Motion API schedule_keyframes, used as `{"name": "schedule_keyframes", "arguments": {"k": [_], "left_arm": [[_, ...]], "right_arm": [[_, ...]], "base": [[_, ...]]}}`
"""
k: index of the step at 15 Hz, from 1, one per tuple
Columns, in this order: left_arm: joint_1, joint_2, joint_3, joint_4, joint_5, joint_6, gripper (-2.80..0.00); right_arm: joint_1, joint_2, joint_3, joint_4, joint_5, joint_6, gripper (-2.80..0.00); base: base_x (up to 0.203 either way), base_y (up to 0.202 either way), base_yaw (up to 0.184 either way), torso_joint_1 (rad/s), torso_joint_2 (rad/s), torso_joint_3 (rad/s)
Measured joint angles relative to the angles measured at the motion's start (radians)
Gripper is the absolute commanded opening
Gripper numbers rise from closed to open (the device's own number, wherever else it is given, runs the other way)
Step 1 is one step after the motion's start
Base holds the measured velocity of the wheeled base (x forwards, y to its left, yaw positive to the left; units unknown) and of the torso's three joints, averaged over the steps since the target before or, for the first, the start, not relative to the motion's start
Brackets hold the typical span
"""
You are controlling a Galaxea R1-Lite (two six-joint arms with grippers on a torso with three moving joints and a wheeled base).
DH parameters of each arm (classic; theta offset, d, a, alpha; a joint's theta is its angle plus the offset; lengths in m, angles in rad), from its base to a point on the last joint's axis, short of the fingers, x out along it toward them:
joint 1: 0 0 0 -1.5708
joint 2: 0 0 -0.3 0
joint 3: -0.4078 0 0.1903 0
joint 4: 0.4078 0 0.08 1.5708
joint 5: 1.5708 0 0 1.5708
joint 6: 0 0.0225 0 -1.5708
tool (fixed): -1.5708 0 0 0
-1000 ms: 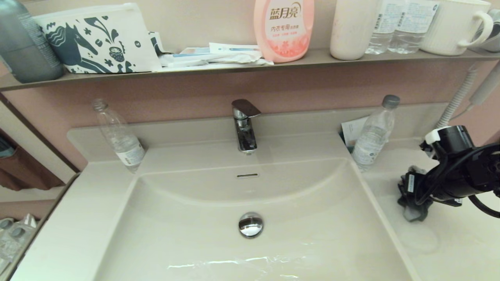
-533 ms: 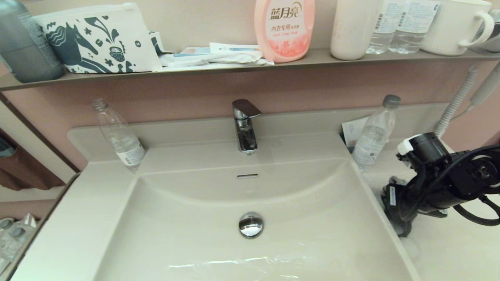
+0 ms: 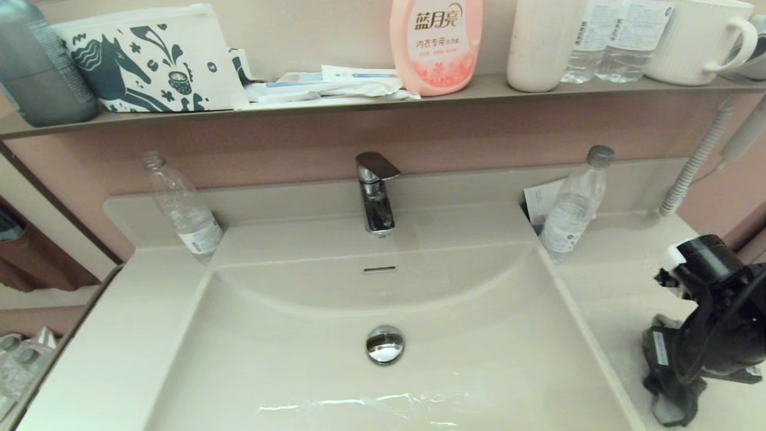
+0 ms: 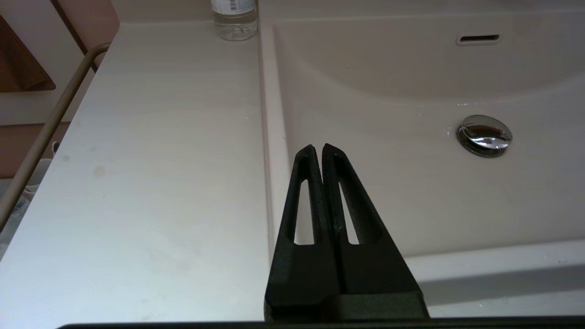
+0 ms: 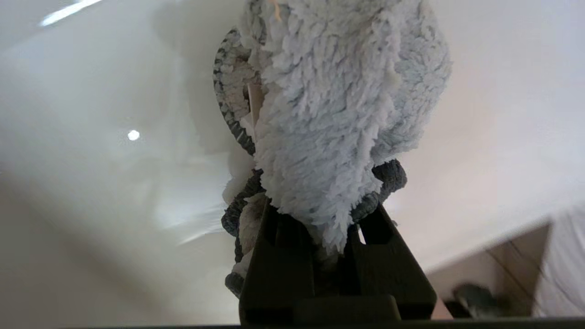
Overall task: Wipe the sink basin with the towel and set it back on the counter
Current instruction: Wipe the sink
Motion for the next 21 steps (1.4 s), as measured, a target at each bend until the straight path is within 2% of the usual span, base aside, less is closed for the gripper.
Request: {"name": "schedule_keyframes", "arguments": {"k": [5, 8, 10, 13, 16, 18, 21], "left_arm": [[0.0, 0.0, 0.0, 0.0, 0.0, 0.0, -2.8], [0.0, 0.0, 0.0, 0.0, 0.0, 0.0, -2.8], [0.0, 0.0, 0.0, 0.0, 0.0, 0.0, -2.8], [0.0, 0.0, 0.0, 0.0, 0.0, 0.0, -2.8], [0.0, 0.0, 0.0, 0.0, 0.0, 0.0, -2.8], [0.0, 0.0, 0.0, 0.0, 0.0, 0.0, -2.8], [0.0, 0.0, 0.0, 0.001, 0.0, 0.0, -2.8]], "right_arm": [[-0.249, 0.002, -0.007, -0.013, -0.006, -0.183, -2.8], [-0.331, 0.054, -0.07, -0.031, -0.008, -0.222, -2.8], [-0.354, 0.098, -0.139, -0.031, -0.008, -0.221, -2.8], [-0.362, 0.176, -0.257, -0.031, -0.013, -0.195, -2.8], [-0.332, 0.257, -0.397, -0.029, -0.014, -0.117, -2.8], [-0.287, 0.292, -0.46, -0.031, -0.006, -0.06, -2.8], [-0.17, 0.312, -0.501, -0.033, 0.003, 0.007, -2.8]], "base": [[0.0, 0.0, 0.0, 0.0, 0.0, 0.0], [0.0, 0.0, 0.0, 0.0, 0.0, 0.0], [0.0, 0.0, 0.0, 0.0, 0.0, 0.0], [0.0, 0.0, 0.0, 0.0, 0.0, 0.0], [0.0, 0.0, 0.0, 0.0, 0.0, 0.0], [0.0, 0.0, 0.0, 0.0, 0.0, 0.0], [0.0, 0.0, 0.0, 0.0, 0.0, 0.0]]}}
